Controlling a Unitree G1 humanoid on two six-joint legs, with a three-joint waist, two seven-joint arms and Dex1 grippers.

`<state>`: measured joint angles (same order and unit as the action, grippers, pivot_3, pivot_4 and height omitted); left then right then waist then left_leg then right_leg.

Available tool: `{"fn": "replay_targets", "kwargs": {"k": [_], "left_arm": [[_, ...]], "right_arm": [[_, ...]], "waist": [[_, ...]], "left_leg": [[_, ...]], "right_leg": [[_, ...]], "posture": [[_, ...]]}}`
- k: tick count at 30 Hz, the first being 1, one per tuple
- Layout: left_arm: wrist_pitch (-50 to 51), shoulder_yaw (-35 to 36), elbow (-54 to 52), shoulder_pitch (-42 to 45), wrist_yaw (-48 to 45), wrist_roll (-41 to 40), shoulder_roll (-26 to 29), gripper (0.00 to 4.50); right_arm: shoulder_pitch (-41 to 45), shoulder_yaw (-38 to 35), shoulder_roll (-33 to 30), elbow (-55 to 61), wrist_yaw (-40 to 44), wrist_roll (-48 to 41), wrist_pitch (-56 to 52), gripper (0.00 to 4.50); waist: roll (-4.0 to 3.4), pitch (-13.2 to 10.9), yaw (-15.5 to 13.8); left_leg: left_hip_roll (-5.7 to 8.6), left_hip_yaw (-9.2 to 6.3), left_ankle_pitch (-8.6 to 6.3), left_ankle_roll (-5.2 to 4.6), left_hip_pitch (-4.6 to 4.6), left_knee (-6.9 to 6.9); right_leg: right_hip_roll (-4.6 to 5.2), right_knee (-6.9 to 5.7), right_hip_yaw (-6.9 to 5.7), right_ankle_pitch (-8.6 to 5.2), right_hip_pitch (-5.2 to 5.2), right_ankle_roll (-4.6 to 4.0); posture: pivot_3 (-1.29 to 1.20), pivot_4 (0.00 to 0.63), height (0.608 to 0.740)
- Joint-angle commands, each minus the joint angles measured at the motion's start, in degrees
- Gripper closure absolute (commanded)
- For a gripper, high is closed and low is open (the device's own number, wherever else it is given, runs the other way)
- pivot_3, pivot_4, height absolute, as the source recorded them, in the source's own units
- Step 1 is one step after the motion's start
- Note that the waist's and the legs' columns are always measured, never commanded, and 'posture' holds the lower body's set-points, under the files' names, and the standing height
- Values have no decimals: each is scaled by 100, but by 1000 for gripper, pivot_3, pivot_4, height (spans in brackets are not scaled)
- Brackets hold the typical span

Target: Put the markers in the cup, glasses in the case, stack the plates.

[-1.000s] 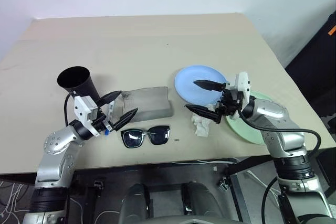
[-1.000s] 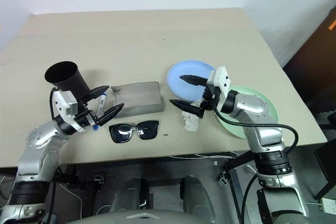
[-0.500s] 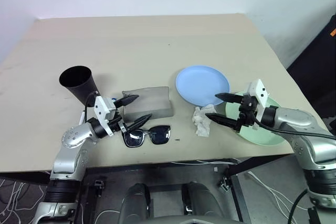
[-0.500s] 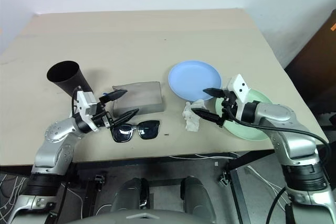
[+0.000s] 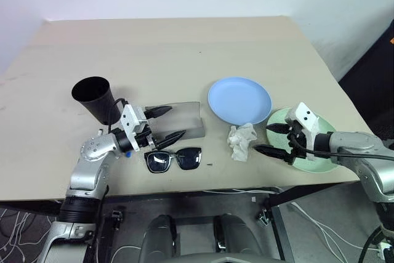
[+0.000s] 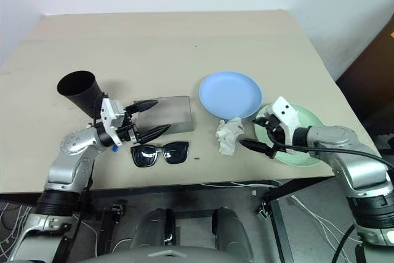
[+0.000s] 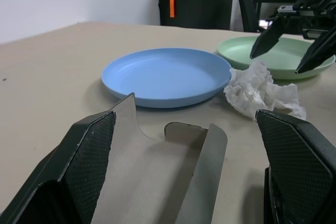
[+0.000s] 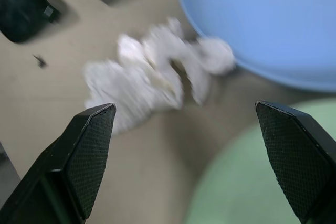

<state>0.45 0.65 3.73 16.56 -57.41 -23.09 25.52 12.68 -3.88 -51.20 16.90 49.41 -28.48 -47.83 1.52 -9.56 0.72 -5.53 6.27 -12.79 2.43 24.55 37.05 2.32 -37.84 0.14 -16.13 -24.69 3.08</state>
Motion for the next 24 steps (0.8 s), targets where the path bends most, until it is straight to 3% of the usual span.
{"fn": "replay_targets", "kwargs": {"k": [1,7,8,11,21,24], "left_arm": [[-138,-97,80,151,-93,43,-83,31],[-115,-248,256,225,-233,118,-130,31],[-119,-266,266,224,-266,129,-123,10],[-130,-245,307,278,-253,133,-188,0],[-139,-311,427,359,-474,191,-202,0],[-166,-295,519,383,-563,208,-181,0]], "right_arm": [[-80,-205,-163,270,-87,-54,-251,0],[-246,7,-320,347,-174,128,-430,0],[-249,31,-321,344,-209,180,-404,194],[-282,35,-335,357,-244,322,-225,956],[-438,-90,-609,790,-363,588,-244,4426],[-438,-137,-886,1051,-383,650,-424,4472]], "waist": [[0,0,-2],[1,0,-2],[1,0,4],[0,0,6],[1,0,-1],[1,0,0]], "left_leg": [[0,-1,0,0,0,0],[2,-2,0,0,0,3],[2,-2,0,0,0,3],[1,-3,0,-1,0,2],[3,-6,0,-1,0,5],[4,-6,0,-1,-2,8]], "right_leg": [[0,0,0,0,0,0],[1,0,-1,-1,3,1],[1,0,0,-1,3,1],[0,0,0,0,2,2],[0,0,-2,-2,5,5],[1,0,-2,-2,7,5]], "posture": [[0,150,726],[0,150,726],[0,150,726],[0,150,726],[0,150,726],[0,150,726]]}}
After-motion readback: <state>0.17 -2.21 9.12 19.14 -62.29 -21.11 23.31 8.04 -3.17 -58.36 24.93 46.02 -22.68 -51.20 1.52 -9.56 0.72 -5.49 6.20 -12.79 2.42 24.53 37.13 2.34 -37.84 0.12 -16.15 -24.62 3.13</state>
